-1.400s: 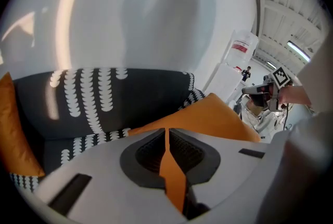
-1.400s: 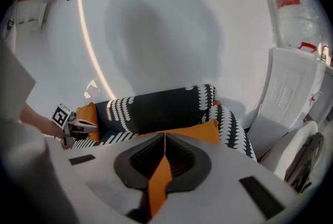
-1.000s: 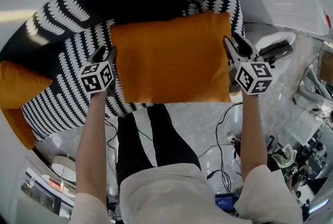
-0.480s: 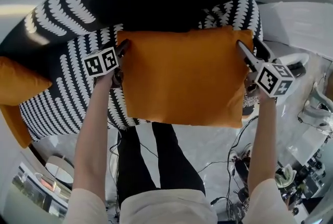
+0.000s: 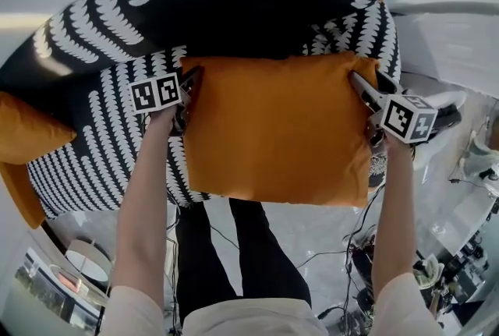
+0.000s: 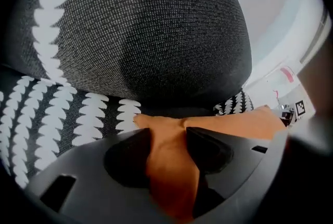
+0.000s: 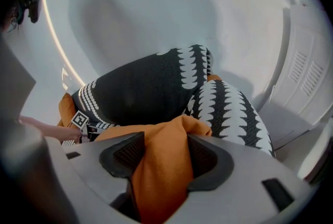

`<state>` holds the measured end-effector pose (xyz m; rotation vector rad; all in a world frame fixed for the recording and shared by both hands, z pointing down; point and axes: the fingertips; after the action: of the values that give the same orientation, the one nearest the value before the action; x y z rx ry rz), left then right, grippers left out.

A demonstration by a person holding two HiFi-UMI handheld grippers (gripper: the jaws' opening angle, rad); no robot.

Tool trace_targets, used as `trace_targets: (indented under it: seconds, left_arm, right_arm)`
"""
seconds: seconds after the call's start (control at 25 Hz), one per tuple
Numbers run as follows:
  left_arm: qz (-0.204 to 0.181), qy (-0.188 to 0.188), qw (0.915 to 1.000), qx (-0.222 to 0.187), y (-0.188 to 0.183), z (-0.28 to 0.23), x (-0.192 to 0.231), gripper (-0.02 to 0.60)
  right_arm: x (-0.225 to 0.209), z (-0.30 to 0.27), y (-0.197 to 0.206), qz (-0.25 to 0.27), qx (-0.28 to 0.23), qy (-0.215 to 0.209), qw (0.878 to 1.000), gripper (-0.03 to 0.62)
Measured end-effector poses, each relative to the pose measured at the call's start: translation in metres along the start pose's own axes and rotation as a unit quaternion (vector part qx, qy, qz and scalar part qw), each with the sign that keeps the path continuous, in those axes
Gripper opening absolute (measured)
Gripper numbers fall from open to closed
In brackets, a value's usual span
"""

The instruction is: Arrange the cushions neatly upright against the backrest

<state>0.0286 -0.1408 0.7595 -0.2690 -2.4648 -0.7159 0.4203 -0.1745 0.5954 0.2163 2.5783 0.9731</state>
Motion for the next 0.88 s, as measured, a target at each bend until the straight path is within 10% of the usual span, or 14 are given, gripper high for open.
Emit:
trace_targets:
  seconds: [0.56,0.88]
  left_arm:
    - [-0.145,-0.043,0.9878,0.039,0.003,0.017,-0.016,0.073]
    - [-0.148,-0.056,0.9872,0.023,-0.001,0.045,-0.029,0.049]
  right_arm:
    - [0.034,-0.004,0.008,0.092,0.055,0.026,0.994,0.107]
    - [0.045,0.012,0.007,0.121,0.064,0.037,0.99,0.069]
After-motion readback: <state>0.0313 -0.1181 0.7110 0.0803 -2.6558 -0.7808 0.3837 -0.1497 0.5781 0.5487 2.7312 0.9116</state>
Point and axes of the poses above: the fingertips, and each gripper's own axes: z backward along the fingers, x to its left, y out of its underside, and after that the axes turned 12 degrees about -x, right-handed
